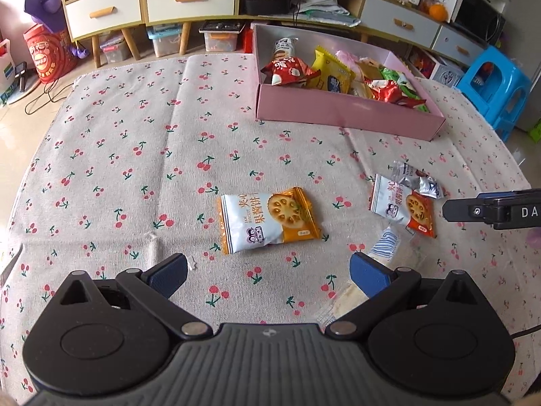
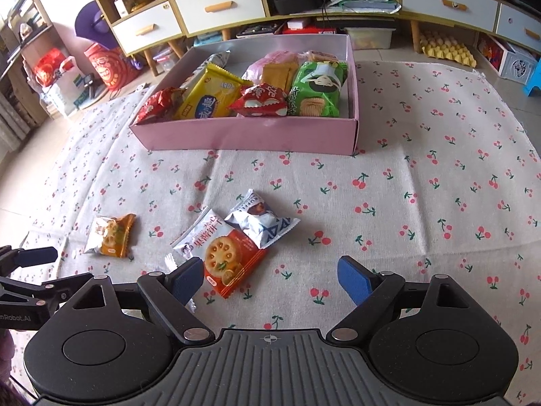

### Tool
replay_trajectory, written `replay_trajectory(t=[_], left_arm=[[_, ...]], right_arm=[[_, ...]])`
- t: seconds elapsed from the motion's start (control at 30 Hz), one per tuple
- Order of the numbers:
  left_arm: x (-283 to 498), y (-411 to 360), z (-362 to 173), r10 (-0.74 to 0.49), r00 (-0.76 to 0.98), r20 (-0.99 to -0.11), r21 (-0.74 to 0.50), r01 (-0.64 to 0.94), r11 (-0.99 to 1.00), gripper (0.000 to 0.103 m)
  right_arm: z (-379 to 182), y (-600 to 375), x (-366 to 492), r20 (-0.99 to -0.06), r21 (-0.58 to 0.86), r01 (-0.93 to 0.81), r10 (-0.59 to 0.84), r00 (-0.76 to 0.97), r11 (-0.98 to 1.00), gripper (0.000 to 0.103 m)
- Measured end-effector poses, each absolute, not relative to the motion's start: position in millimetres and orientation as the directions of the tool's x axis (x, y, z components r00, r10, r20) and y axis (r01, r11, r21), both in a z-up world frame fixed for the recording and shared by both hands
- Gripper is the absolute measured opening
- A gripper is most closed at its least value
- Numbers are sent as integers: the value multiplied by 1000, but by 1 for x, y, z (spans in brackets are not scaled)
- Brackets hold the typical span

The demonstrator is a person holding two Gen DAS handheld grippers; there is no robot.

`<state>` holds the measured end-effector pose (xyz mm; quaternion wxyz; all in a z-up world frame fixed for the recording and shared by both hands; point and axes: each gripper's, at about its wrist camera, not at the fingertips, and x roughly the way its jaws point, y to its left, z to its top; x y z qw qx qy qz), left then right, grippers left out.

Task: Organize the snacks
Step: 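Move both grippers back over the biscuit packets on the cloth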

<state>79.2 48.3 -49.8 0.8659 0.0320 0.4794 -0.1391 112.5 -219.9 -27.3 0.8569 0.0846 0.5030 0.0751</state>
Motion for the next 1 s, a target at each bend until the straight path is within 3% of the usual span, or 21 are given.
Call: replay_trajectory(t=[0.37, 1.0], left_arm=[[83, 47, -66, -119, 592, -797, 223, 471, 853, 103], [118, 58, -69, -82, 596, -799, 96, 260, 961, 103]], right_arm=[[-46, -227, 123, -866, 105, -117, 149, 477, 988, 88], [-59, -210, 150, -841, 54, -119, 110, 530, 991, 88]])
